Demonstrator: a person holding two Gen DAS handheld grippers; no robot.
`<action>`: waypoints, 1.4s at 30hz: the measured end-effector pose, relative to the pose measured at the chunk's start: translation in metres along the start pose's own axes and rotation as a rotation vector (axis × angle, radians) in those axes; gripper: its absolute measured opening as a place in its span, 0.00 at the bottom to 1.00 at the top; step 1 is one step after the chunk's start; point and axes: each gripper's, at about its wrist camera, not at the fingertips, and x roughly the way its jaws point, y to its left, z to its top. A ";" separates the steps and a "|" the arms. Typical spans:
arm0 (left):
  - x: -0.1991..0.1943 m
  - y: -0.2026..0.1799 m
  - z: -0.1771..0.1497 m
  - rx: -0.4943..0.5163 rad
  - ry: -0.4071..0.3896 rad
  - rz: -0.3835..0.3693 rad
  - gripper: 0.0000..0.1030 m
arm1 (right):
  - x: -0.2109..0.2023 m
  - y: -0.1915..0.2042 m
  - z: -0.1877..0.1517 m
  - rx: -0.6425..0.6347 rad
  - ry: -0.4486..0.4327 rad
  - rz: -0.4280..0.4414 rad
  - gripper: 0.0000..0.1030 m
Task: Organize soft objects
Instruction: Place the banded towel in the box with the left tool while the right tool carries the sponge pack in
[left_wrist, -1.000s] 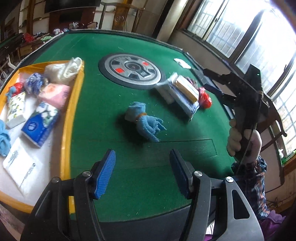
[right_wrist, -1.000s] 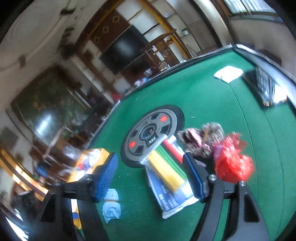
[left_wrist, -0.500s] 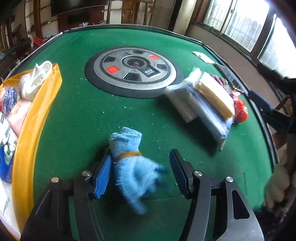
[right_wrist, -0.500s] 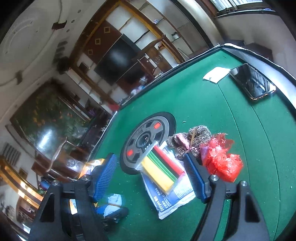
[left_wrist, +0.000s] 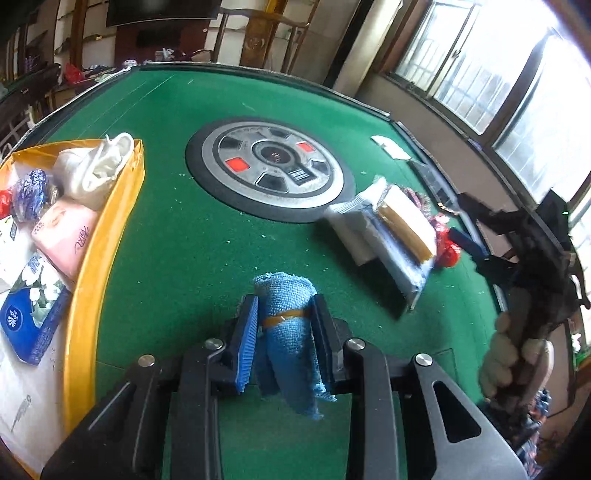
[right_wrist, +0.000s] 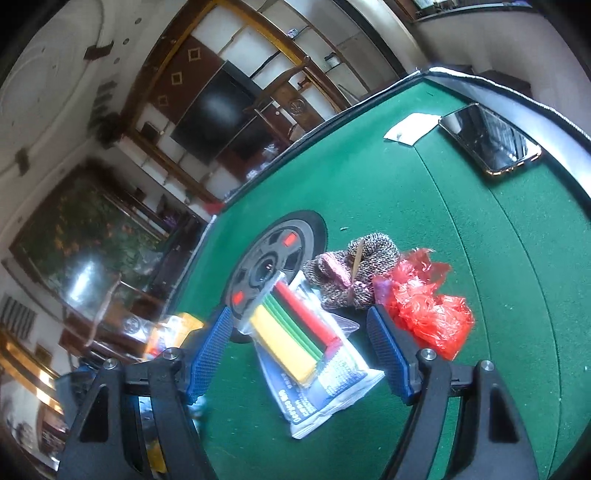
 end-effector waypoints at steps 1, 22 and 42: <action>-0.003 0.002 0.000 0.000 -0.004 -0.015 0.25 | 0.001 0.002 -0.001 -0.015 0.000 -0.012 0.69; -0.100 0.092 -0.020 -0.057 -0.148 -0.082 0.25 | 0.067 0.095 -0.023 -0.453 0.293 -0.290 0.68; -0.123 0.255 -0.055 -0.354 -0.088 0.266 0.49 | 0.047 0.144 -0.035 -0.386 0.210 -0.249 0.40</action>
